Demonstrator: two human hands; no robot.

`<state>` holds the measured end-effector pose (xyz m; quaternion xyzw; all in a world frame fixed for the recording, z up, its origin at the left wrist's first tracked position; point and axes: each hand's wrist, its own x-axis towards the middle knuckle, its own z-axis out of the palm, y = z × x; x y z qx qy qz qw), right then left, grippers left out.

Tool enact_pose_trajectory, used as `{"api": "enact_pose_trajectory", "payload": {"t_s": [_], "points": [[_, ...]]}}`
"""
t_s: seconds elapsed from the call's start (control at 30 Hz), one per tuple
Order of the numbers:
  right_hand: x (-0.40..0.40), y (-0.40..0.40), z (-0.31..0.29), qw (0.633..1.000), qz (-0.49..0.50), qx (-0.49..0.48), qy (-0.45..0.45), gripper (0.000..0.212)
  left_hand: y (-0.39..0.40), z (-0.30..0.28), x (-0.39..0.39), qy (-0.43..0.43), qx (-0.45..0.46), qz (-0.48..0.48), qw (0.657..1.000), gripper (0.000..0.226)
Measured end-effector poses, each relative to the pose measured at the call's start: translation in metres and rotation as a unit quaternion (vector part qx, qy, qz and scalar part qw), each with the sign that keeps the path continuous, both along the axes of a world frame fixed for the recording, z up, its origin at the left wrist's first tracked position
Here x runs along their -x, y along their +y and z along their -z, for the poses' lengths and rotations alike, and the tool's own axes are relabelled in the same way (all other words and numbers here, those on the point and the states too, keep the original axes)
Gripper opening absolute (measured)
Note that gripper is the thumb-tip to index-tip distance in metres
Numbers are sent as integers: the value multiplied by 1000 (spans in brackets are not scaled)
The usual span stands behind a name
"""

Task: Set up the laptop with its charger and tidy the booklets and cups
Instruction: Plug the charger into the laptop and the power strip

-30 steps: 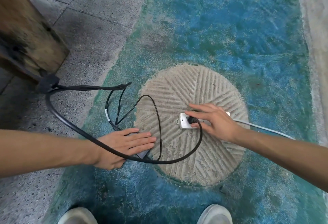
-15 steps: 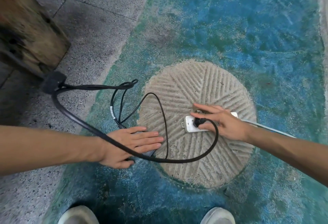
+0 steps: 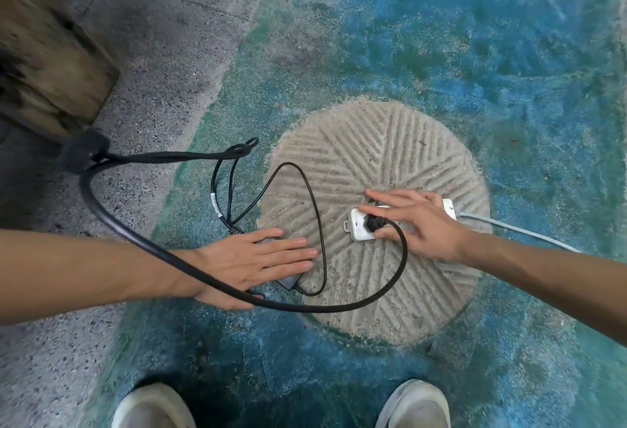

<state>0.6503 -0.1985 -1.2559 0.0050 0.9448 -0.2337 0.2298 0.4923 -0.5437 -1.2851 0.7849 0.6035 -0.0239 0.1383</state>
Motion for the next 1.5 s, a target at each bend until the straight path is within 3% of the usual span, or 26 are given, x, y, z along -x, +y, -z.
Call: {"api": "enact_pose_trajectory", "payload": {"t_s": [0.33,0.43,0.5,0.63,0.83,1.13,1.27,1.5], "points": [[0,4,11,1000,3,-19,7,49,6,2,1,22,-1,1,1000,105],[0,4,10,999,-14,-36,12,51,7,-5,1,24,15,-4,1000,89],[2,5,3,999,-22,-42,0,56,9,-18,2,0,22,-8,1000,72],[2,5,-27,997,-30,-68,-18,83,7,-58,0,-9,53,-56,997,74],[-22,-31,-116,994,-20,-103,-24,108,-24,-153,-24,-13,138,-156,978,85],[-66,-93,-315,992,-64,-97,-43,103,-49,-344,-81,-14,250,-338,907,83],[-69,-107,-400,994,-24,-93,-46,102,-35,-431,-90,-19,254,-397,882,83],[-59,-119,-548,992,-4,-123,-43,103,-13,-582,-99,-26,191,-440,877,82]]}}
